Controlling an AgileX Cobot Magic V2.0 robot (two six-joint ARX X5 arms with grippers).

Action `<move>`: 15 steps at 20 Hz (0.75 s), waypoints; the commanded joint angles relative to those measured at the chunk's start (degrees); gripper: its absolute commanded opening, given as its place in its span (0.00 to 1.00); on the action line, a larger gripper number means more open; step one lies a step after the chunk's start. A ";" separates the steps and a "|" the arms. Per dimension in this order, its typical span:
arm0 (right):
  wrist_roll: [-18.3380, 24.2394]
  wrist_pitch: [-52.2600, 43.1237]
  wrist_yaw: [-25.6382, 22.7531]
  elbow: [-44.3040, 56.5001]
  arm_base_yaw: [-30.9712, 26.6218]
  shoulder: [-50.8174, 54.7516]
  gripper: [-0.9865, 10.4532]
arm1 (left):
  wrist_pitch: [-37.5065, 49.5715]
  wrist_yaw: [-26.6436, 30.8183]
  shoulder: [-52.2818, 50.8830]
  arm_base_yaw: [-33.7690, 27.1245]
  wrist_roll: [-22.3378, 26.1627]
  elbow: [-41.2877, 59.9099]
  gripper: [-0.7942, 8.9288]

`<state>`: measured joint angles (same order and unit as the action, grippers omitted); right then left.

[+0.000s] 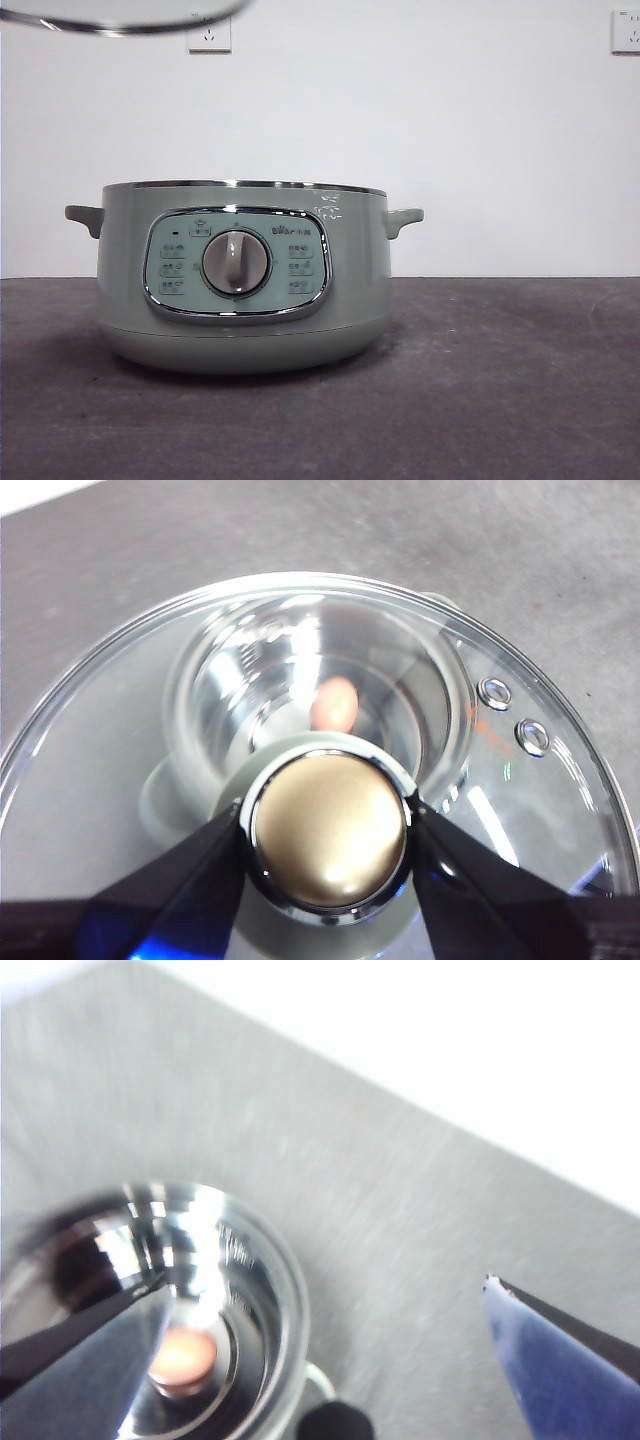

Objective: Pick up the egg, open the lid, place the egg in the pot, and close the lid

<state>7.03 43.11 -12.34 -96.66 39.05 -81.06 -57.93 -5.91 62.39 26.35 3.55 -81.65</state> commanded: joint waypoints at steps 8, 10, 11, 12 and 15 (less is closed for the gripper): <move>-4.20 11.54 0.00 -0.07 0.07 18.23 0.56 | 18.08 -1.86 18.45 0.85 2.51 -0.26 0.07; -4.26 13.00 0.00 -0.07 0.07 19.69 0.56 | 20.81 -1.84 21.18 1.51 2.51 -0.26 0.07; -4.44 13.81 0.00 -0.07 0.07 20.26 0.56 | 22.05 -1.86 22.47 1.84 2.49 -0.26 0.07; -4.44 14.62 0.00 -0.07 0.07 20.70 0.56 | 23.04 -1.84 23.56 2.12 2.49 -0.26 0.07; -4.61 16.66 0.00 -0.07 0.07 21.09 0.56 | 24.48 -1.86 26.01 2.60 2.49 -0.26 0.07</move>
<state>3.18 60.20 -12.23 -96.77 39.03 -59.99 -35.62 -7.25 89.03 28.75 5.45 -81.65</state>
